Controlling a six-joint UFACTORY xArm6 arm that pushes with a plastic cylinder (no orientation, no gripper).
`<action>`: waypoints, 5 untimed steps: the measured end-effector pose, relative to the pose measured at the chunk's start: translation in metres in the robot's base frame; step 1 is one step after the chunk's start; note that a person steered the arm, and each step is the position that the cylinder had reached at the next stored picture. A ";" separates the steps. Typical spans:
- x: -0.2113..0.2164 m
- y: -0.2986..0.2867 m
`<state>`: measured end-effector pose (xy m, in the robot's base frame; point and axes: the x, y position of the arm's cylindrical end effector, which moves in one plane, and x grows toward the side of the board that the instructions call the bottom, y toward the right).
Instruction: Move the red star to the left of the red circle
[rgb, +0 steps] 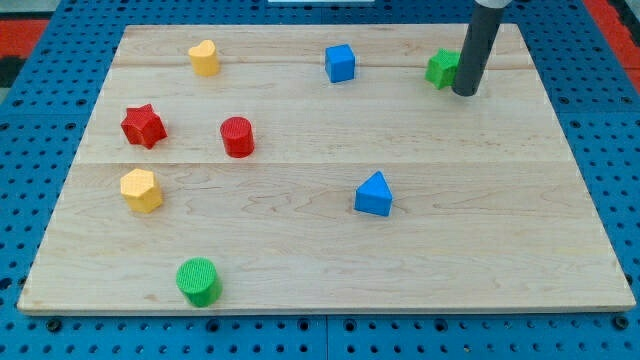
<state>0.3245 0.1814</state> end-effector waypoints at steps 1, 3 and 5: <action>0.000 -0.001; 0.057 -0.033; 0.101 -0.120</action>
